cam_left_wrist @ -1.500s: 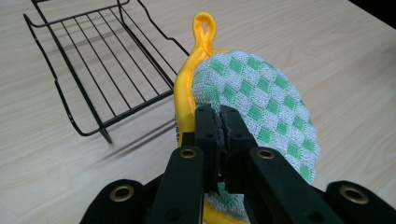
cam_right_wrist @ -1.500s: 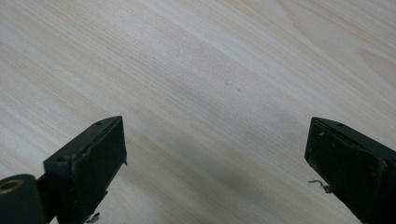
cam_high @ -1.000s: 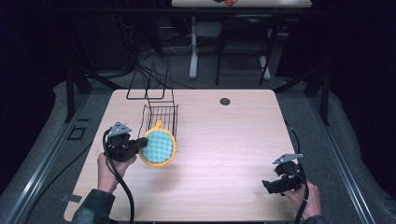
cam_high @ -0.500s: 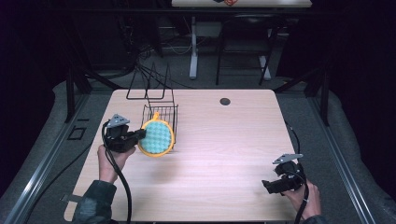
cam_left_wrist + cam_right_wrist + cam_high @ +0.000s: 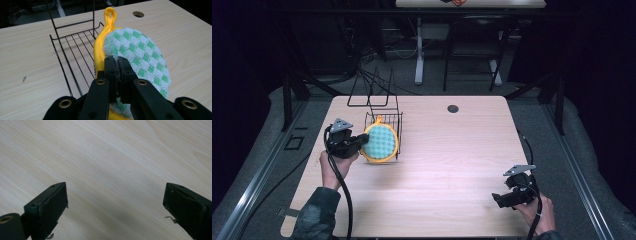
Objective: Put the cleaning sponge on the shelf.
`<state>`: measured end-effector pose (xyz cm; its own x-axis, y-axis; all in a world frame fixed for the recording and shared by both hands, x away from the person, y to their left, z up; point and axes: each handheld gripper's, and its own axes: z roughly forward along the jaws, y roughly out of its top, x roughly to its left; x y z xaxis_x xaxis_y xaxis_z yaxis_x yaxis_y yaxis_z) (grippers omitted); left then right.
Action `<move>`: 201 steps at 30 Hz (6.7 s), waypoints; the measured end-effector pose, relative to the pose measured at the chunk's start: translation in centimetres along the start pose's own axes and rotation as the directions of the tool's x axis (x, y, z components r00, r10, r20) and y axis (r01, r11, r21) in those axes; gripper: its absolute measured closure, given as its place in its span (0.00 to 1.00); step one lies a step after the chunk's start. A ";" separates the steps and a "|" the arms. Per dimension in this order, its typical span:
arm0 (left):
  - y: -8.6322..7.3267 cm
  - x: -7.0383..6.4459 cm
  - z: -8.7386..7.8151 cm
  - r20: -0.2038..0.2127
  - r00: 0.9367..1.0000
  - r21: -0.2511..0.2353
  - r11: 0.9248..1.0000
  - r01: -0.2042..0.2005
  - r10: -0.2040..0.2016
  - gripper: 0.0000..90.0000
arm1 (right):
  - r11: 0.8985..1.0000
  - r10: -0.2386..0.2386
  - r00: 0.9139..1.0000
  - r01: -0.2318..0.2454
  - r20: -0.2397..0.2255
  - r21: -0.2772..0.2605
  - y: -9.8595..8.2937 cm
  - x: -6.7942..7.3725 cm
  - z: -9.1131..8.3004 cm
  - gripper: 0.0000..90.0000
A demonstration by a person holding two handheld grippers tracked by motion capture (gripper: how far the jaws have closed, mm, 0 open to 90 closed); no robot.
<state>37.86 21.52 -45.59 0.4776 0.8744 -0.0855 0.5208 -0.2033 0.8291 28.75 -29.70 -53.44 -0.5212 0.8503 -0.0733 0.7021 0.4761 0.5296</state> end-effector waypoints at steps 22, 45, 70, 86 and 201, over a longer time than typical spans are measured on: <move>0.6 2.0 3.2 -0.015 1.000 0.006 1.000 0.013 -0.013 0.97 | 1.000 0.005 1.000 -0.005 0.004 0.004 0.0 0.1 0.0 0.06; 0.1 3.3 6.5 -0.032 0.999 0.049 0.999 0.017 -0.016 0.97 | 1.000 0.000 1.000 0.000 0.005 0.005 0.0 0.2 0.0 0.06; -0.6 4.8 9.5 -0.039 0.998 0.138 0.989 0.050 -0.045 0.96 | 1.000 -0.002 1.000 0.002 0.002 0.006 -0.1 0.2 0.1 0.07; -0.9 5.4 9.9 -0.024 0.998 0.162 0.985 0.056 -0.053 0.95 | 1.000 0.001 1.000 -0.001 0.002 0.000 -0.2 0.2 0.1 0.07; -9.9 -2.8 -3.1 -0.071 0.996 0.245 0.969 -0.039 0.058 0.00 | 1.000 -0.005 1.000 0.005 0.013 0.007 -0.4 0.0 -0.2 0.03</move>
<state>29.20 22.40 -51.85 0.4554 0.8903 0.0024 0.6591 -0.3390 0.6713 28.35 -29.93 -53.49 -0.5182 0.8509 -0.0866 0.7028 0.4814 0.5237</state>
